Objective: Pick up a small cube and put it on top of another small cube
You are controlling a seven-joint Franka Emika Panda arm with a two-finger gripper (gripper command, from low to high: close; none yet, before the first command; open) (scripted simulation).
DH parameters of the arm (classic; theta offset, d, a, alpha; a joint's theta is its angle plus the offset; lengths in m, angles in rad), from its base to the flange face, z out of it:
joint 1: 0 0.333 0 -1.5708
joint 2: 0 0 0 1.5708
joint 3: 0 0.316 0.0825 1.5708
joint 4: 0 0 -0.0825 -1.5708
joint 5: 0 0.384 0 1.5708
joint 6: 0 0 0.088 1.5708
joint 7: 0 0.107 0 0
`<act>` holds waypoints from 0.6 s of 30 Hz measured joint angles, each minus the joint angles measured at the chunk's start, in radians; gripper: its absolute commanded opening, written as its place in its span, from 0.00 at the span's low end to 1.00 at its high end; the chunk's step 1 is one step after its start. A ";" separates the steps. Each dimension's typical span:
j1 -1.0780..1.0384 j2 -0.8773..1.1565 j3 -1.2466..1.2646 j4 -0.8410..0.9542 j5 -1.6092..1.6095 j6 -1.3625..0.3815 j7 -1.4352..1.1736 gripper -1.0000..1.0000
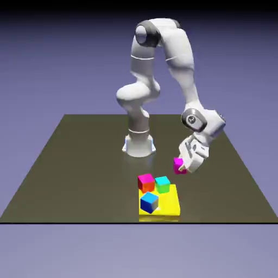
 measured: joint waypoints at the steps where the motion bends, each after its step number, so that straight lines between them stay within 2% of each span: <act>1: -0.021 0.012 -0.002 0.036 0.008 -0.022 -0.011 0.00; 18: -0.371 0.223 -0.040 0.652 0.151 -0.390 -0.206 0.00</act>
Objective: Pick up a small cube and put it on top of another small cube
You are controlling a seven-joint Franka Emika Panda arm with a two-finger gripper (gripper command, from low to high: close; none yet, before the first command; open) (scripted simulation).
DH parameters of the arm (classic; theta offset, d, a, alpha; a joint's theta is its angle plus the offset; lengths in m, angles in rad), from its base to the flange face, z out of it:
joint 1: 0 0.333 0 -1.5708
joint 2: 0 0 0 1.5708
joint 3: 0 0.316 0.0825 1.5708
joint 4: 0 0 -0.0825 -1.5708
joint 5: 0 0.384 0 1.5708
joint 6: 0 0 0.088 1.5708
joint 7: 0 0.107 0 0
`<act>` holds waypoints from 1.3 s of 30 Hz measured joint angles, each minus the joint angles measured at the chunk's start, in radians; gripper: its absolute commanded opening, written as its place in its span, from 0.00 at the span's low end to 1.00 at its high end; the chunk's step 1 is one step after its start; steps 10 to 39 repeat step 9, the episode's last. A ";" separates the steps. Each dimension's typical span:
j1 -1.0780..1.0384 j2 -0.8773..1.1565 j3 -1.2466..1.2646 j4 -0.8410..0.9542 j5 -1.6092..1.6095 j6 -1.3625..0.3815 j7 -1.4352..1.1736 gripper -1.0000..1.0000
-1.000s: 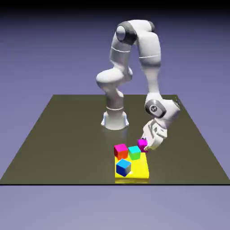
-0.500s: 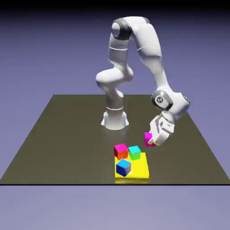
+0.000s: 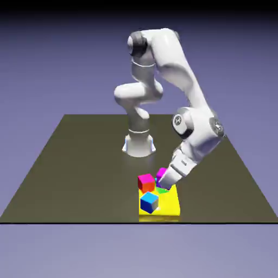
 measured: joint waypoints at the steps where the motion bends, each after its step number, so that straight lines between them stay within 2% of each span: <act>1: -0.007 0.004 -0.001 0.012 0.003 -0.007 -0.004 0.00; 5: -0.028 0.046 -0.016 -0.075 -0.023 0.123 0.022 0.00; 6: -0.032 0.054 -0.019 -0.090 -0.027 0.146 0.027 1.00; 9: -0.025 0.040 -0.014 -0.061 -0.021 0.103 0.019 1.00; 39: -0.025 0.040 -0.014 -0.061 -0.021 0.103 0.019 1.00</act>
